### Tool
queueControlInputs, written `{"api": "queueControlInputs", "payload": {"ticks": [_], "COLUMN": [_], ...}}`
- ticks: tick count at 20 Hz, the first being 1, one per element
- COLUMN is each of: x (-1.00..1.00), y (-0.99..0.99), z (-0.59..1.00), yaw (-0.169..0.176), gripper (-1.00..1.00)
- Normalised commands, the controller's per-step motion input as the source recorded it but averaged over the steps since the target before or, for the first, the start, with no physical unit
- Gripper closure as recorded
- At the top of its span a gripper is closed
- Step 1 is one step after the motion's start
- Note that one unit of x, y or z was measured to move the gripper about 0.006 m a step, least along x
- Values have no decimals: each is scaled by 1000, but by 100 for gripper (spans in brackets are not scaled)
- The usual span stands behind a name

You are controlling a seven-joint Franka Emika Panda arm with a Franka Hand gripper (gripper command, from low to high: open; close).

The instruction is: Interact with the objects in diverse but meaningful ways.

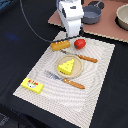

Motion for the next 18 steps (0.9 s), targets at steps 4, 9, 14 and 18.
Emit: {"api": "queueControlInputs", "payload": {"ticks": [4, 9, 14, 18], "x": [-128, -159, -89, -56], "y": [226, 157, 7, 0], "z": [-313, -310, -127, -142], "yaw": [1, 10, 17, 18], "gripper": [-100, -100, -100, -100]}}
